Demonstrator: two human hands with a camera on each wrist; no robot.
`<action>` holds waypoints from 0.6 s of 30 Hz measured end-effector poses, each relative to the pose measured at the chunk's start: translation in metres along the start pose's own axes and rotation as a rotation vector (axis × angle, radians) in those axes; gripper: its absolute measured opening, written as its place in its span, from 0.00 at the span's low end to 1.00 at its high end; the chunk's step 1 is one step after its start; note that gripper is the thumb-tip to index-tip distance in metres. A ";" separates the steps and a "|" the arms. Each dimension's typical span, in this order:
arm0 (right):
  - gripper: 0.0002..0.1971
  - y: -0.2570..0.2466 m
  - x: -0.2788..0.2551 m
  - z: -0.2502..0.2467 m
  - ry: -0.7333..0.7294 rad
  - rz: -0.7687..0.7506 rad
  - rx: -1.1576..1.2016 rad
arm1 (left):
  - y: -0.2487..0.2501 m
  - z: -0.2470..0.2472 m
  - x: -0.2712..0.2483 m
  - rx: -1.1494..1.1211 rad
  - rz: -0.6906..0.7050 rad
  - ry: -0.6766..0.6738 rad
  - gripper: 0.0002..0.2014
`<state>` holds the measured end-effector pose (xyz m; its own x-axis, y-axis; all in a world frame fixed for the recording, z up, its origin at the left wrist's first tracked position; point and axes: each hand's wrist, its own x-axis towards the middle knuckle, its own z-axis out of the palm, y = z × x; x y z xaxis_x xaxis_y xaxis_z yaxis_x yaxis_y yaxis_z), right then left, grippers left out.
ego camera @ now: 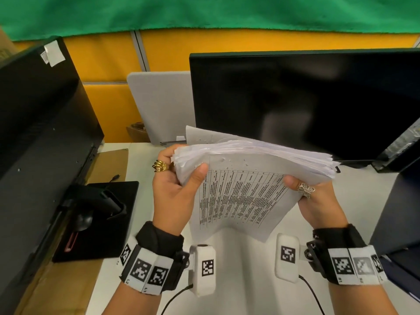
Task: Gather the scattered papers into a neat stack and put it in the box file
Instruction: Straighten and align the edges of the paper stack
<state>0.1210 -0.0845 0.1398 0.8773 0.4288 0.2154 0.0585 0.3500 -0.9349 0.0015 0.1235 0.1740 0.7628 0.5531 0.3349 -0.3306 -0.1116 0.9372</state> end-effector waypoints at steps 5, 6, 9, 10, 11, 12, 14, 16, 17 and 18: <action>0.22 -0.008 -0.001 0.000 -0.064 -0.049 0.033 | 0.005 -0.014 0.000 -0.144 0.064 -0.023 0.23; 0.23 -0.007 -0.001 0.000 -0.081 -0.047 0.031 | 0.005 -0.018 0.001 -0.175 0.065 -0.032 0.25; 0.23 -0.006 0.000 0.002 -0.113 0.001 0.007 | -0.006 -0.026 0.003 -0.145 0.026 -0.094 0.39; 0.22 -0.005 0.001 0.002 -0.126 0.026 -0.017 | -0.012 -0.027 0.004 -0.070 -0.002 -0.123 0.45; 0.22 -0.004 0.002 0.003 -0.139 0.053 -0.049 | -0.017 -0.028 0.005 0.008 -0.043 -0.167 0.49; 0.21 -0.002 0.002 0.004 -0.155 0.071 -0.069 | -0.022 -0.028 0.005 0.068 -0.099 -0.224 0.48; 0.22 0.001 0.002 0.007 -0.168 0.076 -0.055 | -0.029 -0.027 0.007 0.106 -0.203 -0.309 0.36; 0.23 0.000 0.004 0.010 -0.164 0.069 0.002 | -0.029 -0.023 0.008 0.096 -0.204 -0.318 0.27; 0.23 -0.003 0.007 0.013 -0.159 0.055 0.036 | -0.027 -0.018 0.008 0.075 -0.168 -0.296 0.24; 0.23 -0.006 0.009 0.014 -0.154 0.033 0.061 | -0.023 -0.013 0.009 0.040 -0.127 -0.250 0.21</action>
<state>0.1223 -0.0711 0.1512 0.7945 0.5619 0.2302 -0.0023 0.3819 -0.9242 0.0085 0.1418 0.1537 0.9119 0.3441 0.2237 -0.2051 -0.0900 0.9746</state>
